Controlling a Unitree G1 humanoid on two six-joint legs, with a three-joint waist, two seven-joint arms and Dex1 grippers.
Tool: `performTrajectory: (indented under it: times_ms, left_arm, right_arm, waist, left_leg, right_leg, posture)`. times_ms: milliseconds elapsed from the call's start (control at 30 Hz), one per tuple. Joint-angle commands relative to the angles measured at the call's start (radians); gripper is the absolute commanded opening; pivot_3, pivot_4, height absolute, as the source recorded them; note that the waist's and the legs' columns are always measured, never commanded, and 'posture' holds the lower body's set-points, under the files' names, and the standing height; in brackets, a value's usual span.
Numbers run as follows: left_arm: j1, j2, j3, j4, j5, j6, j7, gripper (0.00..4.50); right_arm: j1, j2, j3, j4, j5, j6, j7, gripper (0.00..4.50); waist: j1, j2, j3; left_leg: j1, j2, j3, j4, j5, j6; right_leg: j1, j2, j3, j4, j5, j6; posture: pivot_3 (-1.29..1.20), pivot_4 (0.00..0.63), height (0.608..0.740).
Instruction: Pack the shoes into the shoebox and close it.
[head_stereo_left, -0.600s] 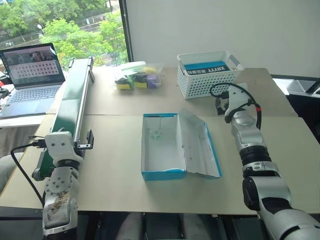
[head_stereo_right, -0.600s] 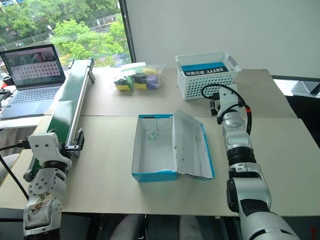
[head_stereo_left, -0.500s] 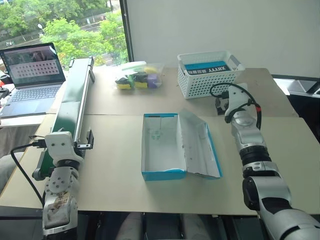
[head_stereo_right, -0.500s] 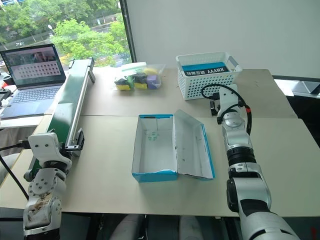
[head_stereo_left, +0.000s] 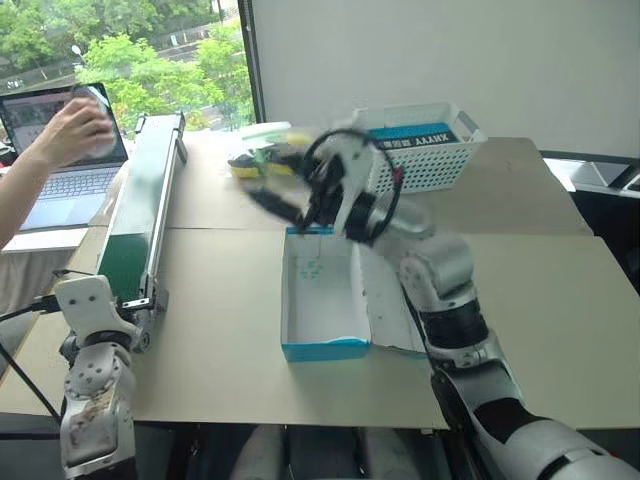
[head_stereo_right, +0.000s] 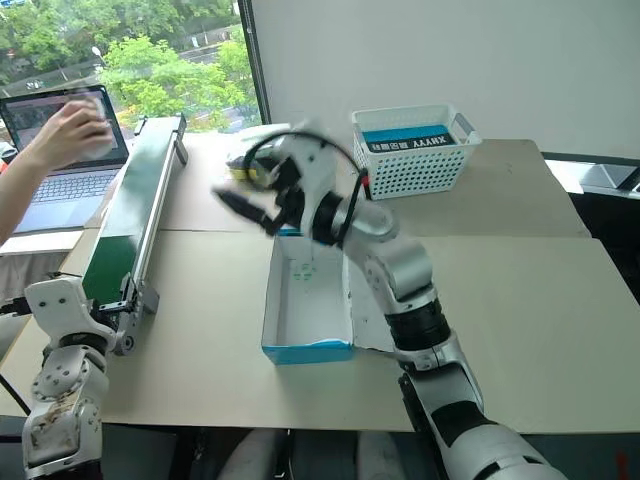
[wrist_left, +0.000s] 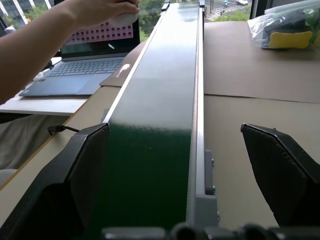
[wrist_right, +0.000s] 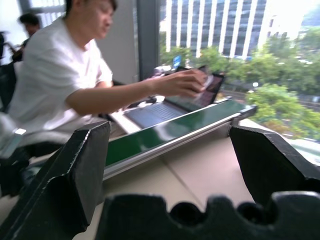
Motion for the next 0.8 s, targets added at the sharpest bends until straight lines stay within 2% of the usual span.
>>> performTrajectory:
  times_ms: [33, 200, 433, 800]
  left_arm:
    - [0.005, 0.037, 0.037, -0.036, -0.023, 0.015, -0.022, 4.50]
    - [0.025, 0.082, 0.053, -0.050, -0.052, 0.075, -0.057, 4.50]
    - [0.057, 0.122, 0.082, -0.059, -0.079, 0.111, -0.095, 4.50]
    - [0.054, 0.102, 0.084, -0.046, -0.093, 0.122, -0.072, 4.50]
  right_arm:
    - [0.034, -0.022, 0.099, -0.040, -0.038, 0.002, 0.065, 4.44]
    - [0.087, -0.020, 0.168, 0.017, -0.135, -0.055, 0.046, 4.44]
    - [0.096, 0.036, 0.123, 0.069, -0.153, -0.050, 0.012, 4.44]
    - [0.048, 0.069, 0.074, 0.165, -0.192, -0.063, -0.023, 4.44]
  waist:
    - [-0.001, 0.000, 0.000]
    - [-0.006, 0.000, 0.000]
    - [-0.007, -0.001, 0.000]
    - [-0.005, -0.001, 0.000]
  left_leg:
    - [0.000, 0.000, 0.000, 0.000, 0.000, -0.001]
    - [0.000, 0.001, 0.000, -0.002, 0.001, -0.003]
    - [0.000, 0.002, 0.000, -0.002, 0.000, -0.005]
    - [0.000, 0.002, 0.000, -0.002, 0.000, -0.005]
  right_leg:
    - [-0.001, 0.000, 0.000, 0.000, 0.000, 0.000]
    - [-0.002, 0.002, 0.001, 0.000, 0.001, -0.001]
    - [-0.003, 0.004, 0.001, 0.000, 0.001, -0.002]
    - [-0.003, 0.004, 0.001, 0.000, 0.001, -0.002]
  posture:
    - [0.00, 0.150, 0.738]
    - [0.00, 0.150, 0.738]
    - [0.00, 0.150, 0.738]
    - [0.00, 0.150, 0.738]
